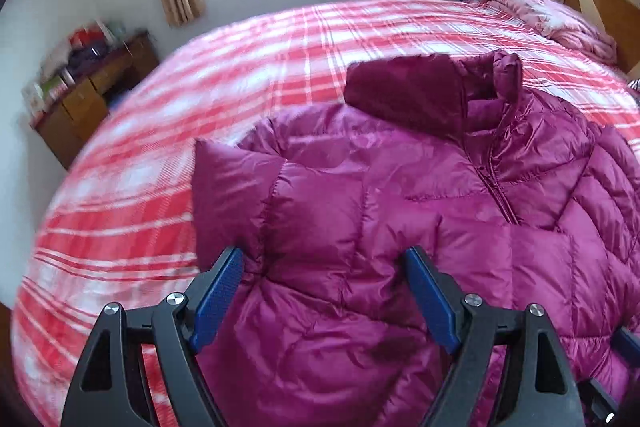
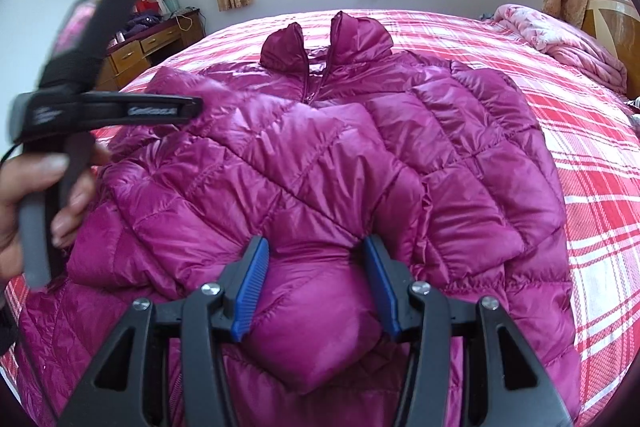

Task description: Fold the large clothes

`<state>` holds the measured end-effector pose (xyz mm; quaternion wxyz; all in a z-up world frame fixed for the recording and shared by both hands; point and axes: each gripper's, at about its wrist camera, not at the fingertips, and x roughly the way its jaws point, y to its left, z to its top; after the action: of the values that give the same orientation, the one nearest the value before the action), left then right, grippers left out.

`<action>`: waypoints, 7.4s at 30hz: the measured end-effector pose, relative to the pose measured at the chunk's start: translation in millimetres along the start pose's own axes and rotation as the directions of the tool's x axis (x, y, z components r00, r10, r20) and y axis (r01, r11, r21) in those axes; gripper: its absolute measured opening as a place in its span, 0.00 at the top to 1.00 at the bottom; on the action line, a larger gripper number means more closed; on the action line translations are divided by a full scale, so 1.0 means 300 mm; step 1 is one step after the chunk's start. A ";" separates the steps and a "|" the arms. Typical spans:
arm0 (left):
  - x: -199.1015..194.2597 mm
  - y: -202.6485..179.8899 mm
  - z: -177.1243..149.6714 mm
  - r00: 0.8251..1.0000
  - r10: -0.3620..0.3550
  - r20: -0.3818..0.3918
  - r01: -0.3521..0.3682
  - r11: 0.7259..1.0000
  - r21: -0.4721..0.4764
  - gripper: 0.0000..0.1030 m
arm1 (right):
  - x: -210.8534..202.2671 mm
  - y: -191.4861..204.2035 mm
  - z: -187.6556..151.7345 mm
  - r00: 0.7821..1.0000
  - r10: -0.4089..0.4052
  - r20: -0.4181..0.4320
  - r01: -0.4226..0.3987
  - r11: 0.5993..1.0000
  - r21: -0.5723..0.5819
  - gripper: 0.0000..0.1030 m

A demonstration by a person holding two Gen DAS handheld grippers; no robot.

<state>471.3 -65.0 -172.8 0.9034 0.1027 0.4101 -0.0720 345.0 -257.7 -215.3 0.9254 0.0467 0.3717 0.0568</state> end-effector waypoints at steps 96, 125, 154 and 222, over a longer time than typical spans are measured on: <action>-0.415 0.042 -0.093 0.976 -0.112 0.187 0.107 0.994 0.037 0.02 | -0.090 -0.112 0.217 0.988 0.139 -0.061 -0.139 0.990 -0.007 0.15; 0.298 -0.047 0.491 0.979 -0.171 -0.108 0.173 0.985 0.012 0.86 | 0.559 -0.323 0.819 0.941 -0.024 -0.337 0.012 0.999 -0.039 0.85; -0.028 -0.083 0.460 0.963 -0.167 0.210 0.172 0.985 -0.004 0.12 | 0.372 -0.403 0.495 0.986 -0.106 -0.132 0.092 0.990 -0.109 0.90; 0.342 -0.238 0.305 0.992 -0.122 -0.035 0.124 0.991 0.057 0.04 | 0.516 -0.303 0.515 0.994 -0.035 -0.099 0.034 0.999 -0.011 0.56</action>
<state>589.7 -161.2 -200.5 0.8871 0.1052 0.4277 -0.1379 569.6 -332.7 -221.7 0.9068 0.0330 0.4178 0.0448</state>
